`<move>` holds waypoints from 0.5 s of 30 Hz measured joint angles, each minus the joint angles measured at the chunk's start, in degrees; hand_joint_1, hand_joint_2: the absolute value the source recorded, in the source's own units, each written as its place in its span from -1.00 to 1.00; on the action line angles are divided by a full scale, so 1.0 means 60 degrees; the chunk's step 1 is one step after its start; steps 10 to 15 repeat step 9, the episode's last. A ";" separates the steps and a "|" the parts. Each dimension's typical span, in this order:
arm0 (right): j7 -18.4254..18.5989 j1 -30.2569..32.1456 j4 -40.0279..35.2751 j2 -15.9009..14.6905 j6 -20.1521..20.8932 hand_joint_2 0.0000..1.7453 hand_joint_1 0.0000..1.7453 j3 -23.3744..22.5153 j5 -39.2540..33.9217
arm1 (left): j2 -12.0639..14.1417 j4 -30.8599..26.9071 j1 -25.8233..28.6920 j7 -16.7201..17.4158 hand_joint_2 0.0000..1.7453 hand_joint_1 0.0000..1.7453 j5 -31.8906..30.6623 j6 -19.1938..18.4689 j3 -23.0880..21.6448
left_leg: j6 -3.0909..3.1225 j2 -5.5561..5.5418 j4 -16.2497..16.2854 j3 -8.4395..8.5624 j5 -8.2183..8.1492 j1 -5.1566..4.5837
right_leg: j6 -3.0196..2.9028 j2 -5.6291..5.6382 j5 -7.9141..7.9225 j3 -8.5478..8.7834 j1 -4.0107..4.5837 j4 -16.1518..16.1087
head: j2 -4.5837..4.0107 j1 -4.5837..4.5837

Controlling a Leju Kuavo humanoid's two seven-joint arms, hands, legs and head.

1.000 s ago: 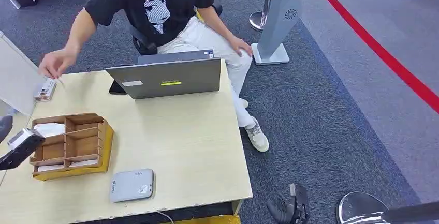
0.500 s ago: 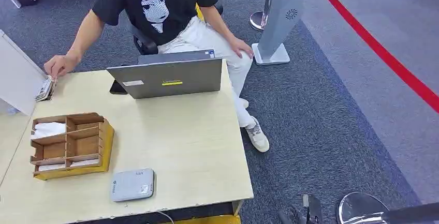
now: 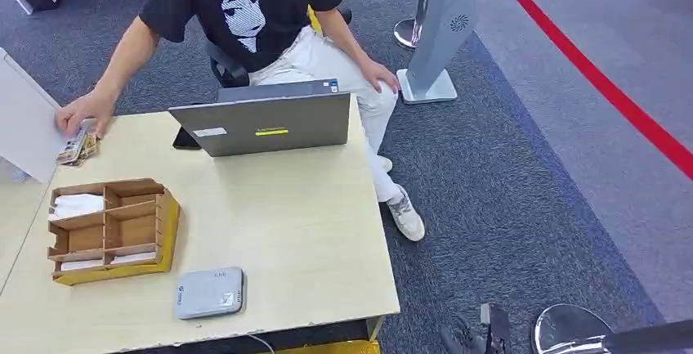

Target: Pass the card to the sensor for recognition and then transmit it.

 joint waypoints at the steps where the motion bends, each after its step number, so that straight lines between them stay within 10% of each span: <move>1: -0.0011 -0.0004 0.0011 0.0000 0.0040 1.00 1.00 0.0000 -0.0018 | -0.0044 0.0226 0.0037 0.0105 1.00 -1.00 -0.0069 0.0018 0.0000 | 0.0005 -0.0001 0.0000 0.0000 -0.0003 0.0000 | 0.0000 0.0000 0.0000 0.0000 0.0000 0.0000 | 0.0000 0.0000; 2: -0.0022 -0.0004 0.0015 0.0000 0.0069 1.00 1.00 0.0000 -0.0018 | -0.0080 0.0391 0.0058 0.0163 1.00 0.24 -0.0098 0.0018 -0.0004 | 0.0005 -0.0003 0.0000 0.0000 -0.0003 0.0000 | 0.0000 -0.0002 0.0000 0.0000 0.0000 0.0000 | 0.0000 0.0000; 3: -0.0025 -0.0008 0.0015 0.0000 0.0084 1.00 1.00 0.0000 -0.0018 | -0.0114 0.0510 0.0062 0.0182 1.00 1.00 -0.0113 0.0025 -0.0004 | 0.0005 -0.0006 0.0000 -0.0001 -0.0003 0.0000 | 0.0000 -0.0007 0.0000 0.0001 0.0000 0.0000 | 0.0000 0.0000; 9: -0.0076 -0.0039 0.0033 0.0000 0.0211 1.00 1.00 0.0000 -0.0164 | -0.0175 0.1143 0.0139 0.0637 1.00 1.00 -0.2800 -0.1094 -0.0058 | 0.0004 -0.0007 0.0000 0.0005 -0.0003 0.0003 | 0.0000 -0.0008 0.0000 0.0004 0.0002 0.0003 | 0.0000 -0.0004; 15: -0.0076 -0.0039 0.0033 0.0000 0.0211 1.00 1.00 0.0000 -0.0164 | -0.0175 0.1143 0.0139 0.0637 1.00 1.00 -0.2800 -0.1094 -0.0058 | 0.0004 -0.0007 0.0000 0.0005 -0.0003 0.0003 | 0.0000 -0.0008 0.0000 0.0004 0.0002 0.0003 | 0.0000 -0.0004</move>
